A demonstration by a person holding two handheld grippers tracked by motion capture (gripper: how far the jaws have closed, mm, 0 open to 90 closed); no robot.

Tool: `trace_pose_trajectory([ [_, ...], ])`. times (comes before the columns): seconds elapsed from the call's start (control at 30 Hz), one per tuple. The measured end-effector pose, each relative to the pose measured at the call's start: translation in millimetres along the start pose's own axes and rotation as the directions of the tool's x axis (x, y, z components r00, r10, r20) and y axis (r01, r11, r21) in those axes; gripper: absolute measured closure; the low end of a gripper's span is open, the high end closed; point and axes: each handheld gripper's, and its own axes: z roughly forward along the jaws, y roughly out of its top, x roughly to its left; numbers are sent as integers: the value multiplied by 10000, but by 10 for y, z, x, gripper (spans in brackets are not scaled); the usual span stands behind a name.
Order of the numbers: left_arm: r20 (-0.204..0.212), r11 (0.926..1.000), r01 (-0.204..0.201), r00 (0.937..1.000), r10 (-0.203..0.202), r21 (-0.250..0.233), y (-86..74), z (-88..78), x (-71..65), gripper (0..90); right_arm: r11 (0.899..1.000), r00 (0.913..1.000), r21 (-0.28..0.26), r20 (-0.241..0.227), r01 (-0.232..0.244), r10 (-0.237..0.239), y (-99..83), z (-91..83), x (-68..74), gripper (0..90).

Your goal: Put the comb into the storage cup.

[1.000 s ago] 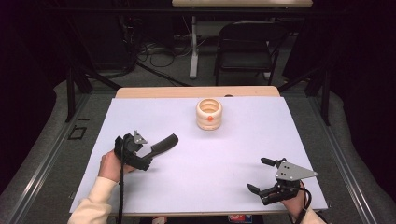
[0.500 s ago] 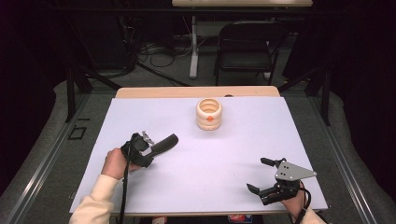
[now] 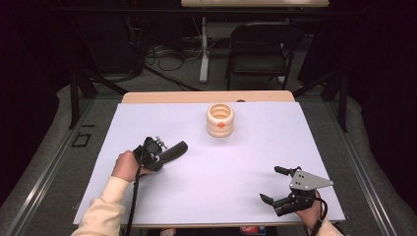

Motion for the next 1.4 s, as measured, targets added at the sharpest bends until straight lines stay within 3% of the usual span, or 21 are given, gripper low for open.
trace_pose_trajectory([
  [0.23, 416, 10000, -43, 9991, 40, 72, 11, 4, 30, 706, 10000, 10000, 5, 0, -7, 7, -1, 2, 0, 0],
  [0.6, 238, 10000, -24, 9997, 25, -46, -20, -20, 34, 722, 10000, 10000, -2, 29, -10, 10, 0, -6, 0, 0],
  [1.0, 44, 9970, 107, 9999, -104, -772, -98, -139, 19, 723, 10000, 10000, -14, 45, 10, -10, 2, -9, 0, 0],
  [1.4, 26, 9874, 310, 9995, -310, -1555, -156, -211, -6, 723, 10000, 10000, -22, 33, 11, -11, 2, -12, 1, 0],
])
